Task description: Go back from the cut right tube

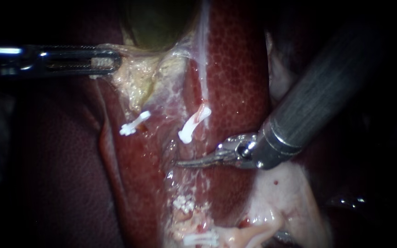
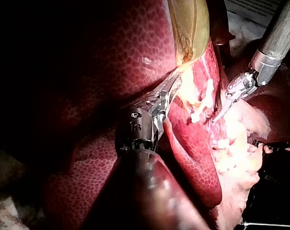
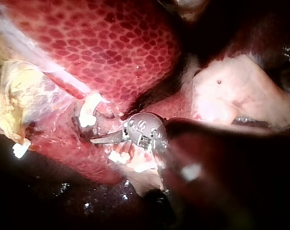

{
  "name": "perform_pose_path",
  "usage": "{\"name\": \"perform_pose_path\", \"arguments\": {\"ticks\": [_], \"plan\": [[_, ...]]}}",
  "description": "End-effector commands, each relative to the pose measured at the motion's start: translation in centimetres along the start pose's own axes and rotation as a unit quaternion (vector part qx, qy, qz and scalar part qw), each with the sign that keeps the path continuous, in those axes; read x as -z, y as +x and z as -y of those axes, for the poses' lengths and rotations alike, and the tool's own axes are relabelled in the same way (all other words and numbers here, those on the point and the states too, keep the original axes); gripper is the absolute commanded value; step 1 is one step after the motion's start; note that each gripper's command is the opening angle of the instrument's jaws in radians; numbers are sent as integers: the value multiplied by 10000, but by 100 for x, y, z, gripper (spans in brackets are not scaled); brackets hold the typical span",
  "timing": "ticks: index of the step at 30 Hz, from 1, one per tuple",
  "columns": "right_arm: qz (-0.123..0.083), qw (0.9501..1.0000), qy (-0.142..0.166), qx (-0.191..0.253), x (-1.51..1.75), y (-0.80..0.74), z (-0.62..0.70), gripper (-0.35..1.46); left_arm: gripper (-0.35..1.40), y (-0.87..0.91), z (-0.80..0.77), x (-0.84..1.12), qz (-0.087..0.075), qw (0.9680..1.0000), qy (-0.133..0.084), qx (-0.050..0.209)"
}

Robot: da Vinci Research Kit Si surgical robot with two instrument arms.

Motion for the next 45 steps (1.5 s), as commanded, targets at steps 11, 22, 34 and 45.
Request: {"name": "perform_pose_path", "arguments": {"ticks": [11,22,34,45], "plan": [[-44,9999,27,161,-4,-2,0,62,-28,0,0,0,0,10000,-1,0],[-276,9992,211,175,-2,-4,1,126,-28,0,0,0,0,10000,0,0],[-551,9803,-302,1873,42,-26,22,143,-28,0,0,1,0,10000,1,0],[-988,9570,-775,2615,123,7,64,143,-28,0,0,0,0,10000,0,0]]}}
